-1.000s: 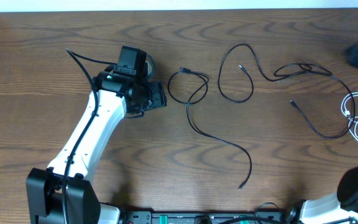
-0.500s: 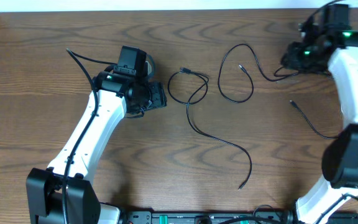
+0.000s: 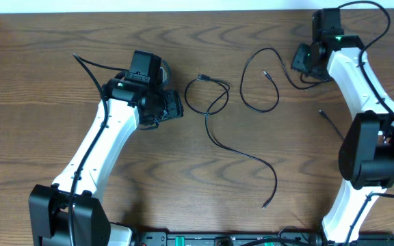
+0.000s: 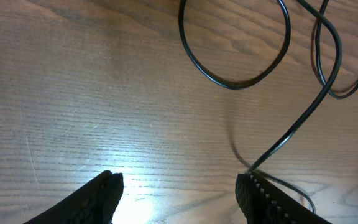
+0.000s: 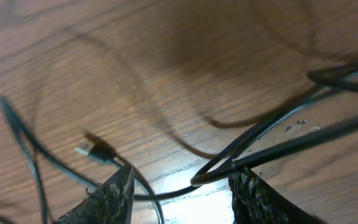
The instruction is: Untangle cables
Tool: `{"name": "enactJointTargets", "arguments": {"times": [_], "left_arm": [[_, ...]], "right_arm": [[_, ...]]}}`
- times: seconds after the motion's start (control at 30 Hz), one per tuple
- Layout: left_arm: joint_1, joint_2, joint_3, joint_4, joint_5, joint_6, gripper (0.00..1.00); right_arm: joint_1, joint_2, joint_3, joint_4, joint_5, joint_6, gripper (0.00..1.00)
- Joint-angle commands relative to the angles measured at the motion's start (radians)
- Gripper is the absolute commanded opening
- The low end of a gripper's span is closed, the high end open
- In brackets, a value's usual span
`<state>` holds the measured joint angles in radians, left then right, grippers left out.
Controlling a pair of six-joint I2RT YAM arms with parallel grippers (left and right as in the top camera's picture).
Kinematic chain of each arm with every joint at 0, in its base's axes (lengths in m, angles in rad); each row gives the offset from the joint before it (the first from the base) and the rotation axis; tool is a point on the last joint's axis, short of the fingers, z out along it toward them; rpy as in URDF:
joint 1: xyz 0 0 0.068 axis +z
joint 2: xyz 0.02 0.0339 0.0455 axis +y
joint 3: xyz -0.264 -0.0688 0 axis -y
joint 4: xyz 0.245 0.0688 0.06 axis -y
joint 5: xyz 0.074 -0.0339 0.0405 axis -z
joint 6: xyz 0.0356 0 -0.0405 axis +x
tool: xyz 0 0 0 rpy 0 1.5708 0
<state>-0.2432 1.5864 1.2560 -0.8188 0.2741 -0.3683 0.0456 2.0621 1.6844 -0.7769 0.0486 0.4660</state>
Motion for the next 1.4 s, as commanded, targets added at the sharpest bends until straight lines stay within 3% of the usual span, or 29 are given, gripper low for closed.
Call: {"name": "enactJointTargets", "arguments": {"times": [0.0,0.13,0.17,0.23,0.27,0.33,0.5,0.87,1.13,1.37], "left_arm": [[0.002,0.003,0.006,-0.003,-0.014,0.009,0.64],[0.002,0.003,0.006,-0.003,-0.014,0.009,0.64],[0.002,0.003,0.006,-0.003,-0.014,0.009,0.64],[0.002,0.003,0.006,-0.004,-0.014,0.009,0.64],[0.002,0.003,0.006,-0.004,-0.014,0.009,0.64],[0.002,0.003,0.006,-0.004,-0.014,0.009,0.64],[0.002,0.003,0.006,-0.006,-0.014,0.009,0.64],[0.002,0.003,0.006,-0.007,-0.014,0.009,0.64],[0.002,0.003,0.006,-0.007,-0.014,0.009,0.64],[0.002,0.003,0.006,-0.008,-0.014,0.009,0.64]], "right_arm": [[0.008,0.034,0.015,0.001,0.091,0.116,0.45],[0.008,0.069,0.015,0.005,0.095,0.185,0.38],[0.008,0.072,0.015,0.005,0.094,0.192,0.31],[0.008,0.079,0.015,0.006,0.093,0.192,0.06],[0.008,0.079,0.015,0.006,0.091,0.192,0.01],[0.008,0.066,0.016,0.006,0.086,0.182,0.01],[-0.037,-0.045,0.047,-0.026,0.065,-0.004,0.01],[-0.402,-0.307,0.221,-0.187,0.073,-0.155,0.01],[-0.590,-0.316,0.217,-0.259,0.071,-0.157,0.01],[-0.578,-0.283,0.217,-0.315,-0.078,-0.256,0.04]]}}
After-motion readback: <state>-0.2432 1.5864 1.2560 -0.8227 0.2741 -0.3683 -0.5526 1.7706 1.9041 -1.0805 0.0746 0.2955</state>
